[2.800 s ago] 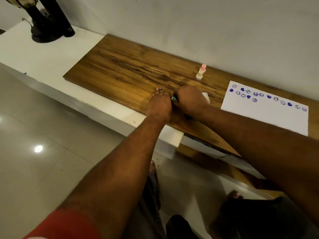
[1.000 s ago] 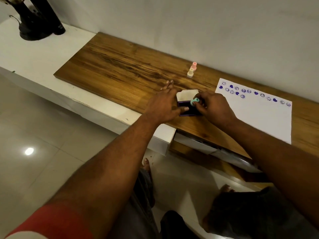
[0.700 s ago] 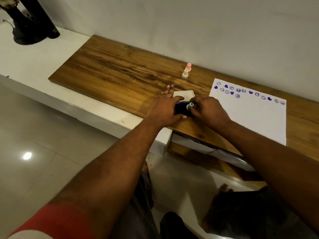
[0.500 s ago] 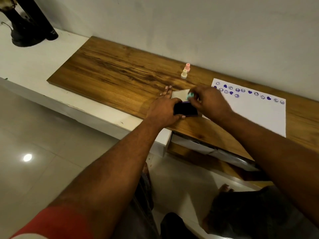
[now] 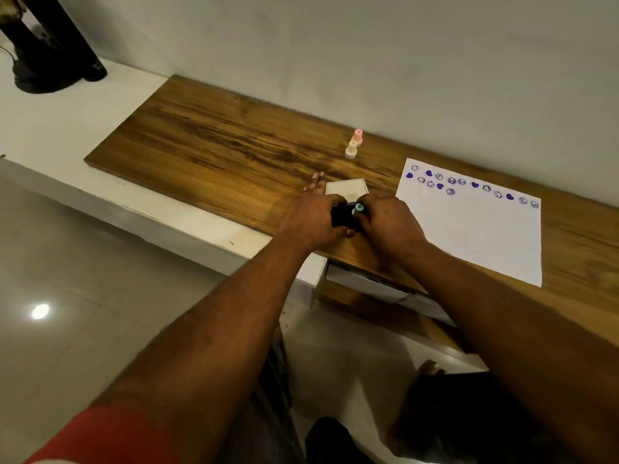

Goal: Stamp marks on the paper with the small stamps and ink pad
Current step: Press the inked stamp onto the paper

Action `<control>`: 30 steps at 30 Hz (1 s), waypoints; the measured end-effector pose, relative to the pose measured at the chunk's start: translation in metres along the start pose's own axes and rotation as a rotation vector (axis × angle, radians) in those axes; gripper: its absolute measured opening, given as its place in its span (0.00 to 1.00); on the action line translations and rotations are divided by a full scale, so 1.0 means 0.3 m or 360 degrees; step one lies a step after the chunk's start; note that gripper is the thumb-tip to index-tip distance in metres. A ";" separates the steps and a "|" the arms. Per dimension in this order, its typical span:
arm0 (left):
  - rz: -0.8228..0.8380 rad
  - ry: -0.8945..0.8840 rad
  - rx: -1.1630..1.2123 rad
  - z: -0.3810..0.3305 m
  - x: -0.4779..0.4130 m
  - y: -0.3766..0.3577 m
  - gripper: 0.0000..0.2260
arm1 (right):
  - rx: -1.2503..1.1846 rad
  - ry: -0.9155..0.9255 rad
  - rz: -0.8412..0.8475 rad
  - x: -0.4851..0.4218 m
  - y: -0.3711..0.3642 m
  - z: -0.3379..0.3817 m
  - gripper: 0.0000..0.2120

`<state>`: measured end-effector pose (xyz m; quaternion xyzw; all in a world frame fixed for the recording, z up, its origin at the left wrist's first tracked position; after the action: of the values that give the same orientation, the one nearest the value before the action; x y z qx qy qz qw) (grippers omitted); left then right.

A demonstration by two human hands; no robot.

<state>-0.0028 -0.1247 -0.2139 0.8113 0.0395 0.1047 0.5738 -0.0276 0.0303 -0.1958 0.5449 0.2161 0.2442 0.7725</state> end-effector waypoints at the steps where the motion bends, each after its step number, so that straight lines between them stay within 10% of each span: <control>1: 0.0005 0.0001 -0.0013 -0.002 0.000 0.005 0.34 | -0.0011 0.0002 0.0002 0.005 -0.002 0.002 0.14; 8: 0.0040 -0.0010 -0.0200 -0.035 -0.009 0.034 0.36 | -0.0090 0.0089 -0.0031 0.001 -0.002 0.000 0.13; 16: -0.0113 -0.0172 -0.0138 -0.256 -0.014 0.036 0.40 | -0.0422 -0.0277 -0.0694 0.160 0.247 -0.380 0.11; 30: 0.0067 -0.0462 0.0108 -0.618 -0.029 -0.228 0.32 | -0.0527 -0.0597 -0.0798 0.212 0.177 -0.737 0.13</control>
<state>-0.0475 0.0680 -0.2199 0.8375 -0.0575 -0.0032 0.5434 -0.1178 0.2474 -0.2189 0.3775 0.1550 -0.0255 0.9126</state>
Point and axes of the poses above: each hand's wrist, its own x-axis away from the middle knuckle, its own y-axis out of the back of the hand, z = x × y, the point moved 5 cm from there along -x, towards the middle knuckle, and after that the axes turned 14 degrees about y, right-handed, at the moved point
